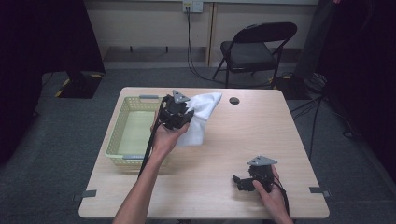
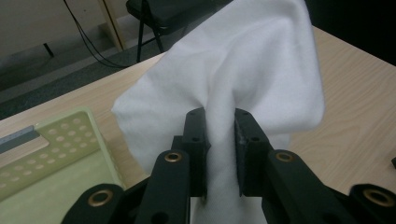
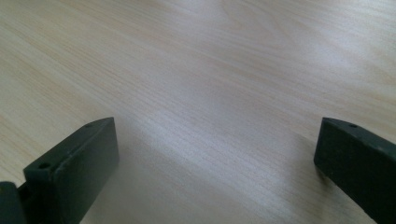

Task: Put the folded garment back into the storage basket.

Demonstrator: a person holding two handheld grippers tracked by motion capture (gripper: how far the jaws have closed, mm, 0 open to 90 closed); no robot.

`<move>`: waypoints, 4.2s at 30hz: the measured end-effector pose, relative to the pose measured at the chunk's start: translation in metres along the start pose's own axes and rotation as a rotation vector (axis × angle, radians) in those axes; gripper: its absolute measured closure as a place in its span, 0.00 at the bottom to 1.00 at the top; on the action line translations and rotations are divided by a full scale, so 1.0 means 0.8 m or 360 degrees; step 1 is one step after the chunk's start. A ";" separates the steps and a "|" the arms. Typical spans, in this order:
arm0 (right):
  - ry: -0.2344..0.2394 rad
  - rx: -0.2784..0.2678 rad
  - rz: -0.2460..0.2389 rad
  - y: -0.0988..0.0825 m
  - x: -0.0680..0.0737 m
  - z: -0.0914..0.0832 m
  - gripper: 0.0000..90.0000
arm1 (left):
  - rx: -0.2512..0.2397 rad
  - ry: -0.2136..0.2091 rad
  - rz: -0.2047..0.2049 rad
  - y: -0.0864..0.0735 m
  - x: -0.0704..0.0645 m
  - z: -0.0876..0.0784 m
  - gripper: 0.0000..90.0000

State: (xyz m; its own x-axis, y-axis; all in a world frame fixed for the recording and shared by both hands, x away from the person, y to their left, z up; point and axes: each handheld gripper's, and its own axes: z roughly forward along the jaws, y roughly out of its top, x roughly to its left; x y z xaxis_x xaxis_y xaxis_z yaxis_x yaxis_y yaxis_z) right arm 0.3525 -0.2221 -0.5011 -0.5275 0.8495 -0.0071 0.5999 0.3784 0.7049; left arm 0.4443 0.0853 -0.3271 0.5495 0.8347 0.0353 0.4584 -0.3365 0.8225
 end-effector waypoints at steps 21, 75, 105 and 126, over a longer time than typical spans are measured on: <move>0.0000 0.0000 0.0000 0.000 0.000 0.000 0.00 | -0.0012 0.0112 -0.0045 0.000 0.045 -0.031 0.86; -0.0001 0.0000 0.0003 0.000 0.000 0.000 0.00 | 0.0130 0.0360 -0.0266 -0.076 0.144 -0.038 0.86; -0.0002 0.0000 0.0005 0.000 0.000 0.000 0.00 | 0.0332 0.0373 -0.0369 -0.121 0.154 0.011 0.85; -0.0007 -0.0001 0.0006 -0.001 0.001 -0.001 0.00 | 0.0442 0.0396 -0.0438 -0.134 0.165 0.029 0.85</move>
State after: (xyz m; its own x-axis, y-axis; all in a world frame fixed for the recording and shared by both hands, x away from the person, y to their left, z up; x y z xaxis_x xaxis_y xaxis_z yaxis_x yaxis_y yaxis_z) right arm 0.3517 -0.2220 -0.5011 -0.5225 0.8526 -0.0073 0.6019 0.3748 0.7051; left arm 0.4842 0.2217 -0.4237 0.2125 0.9772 0.0000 0.7519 -0.1635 0.6386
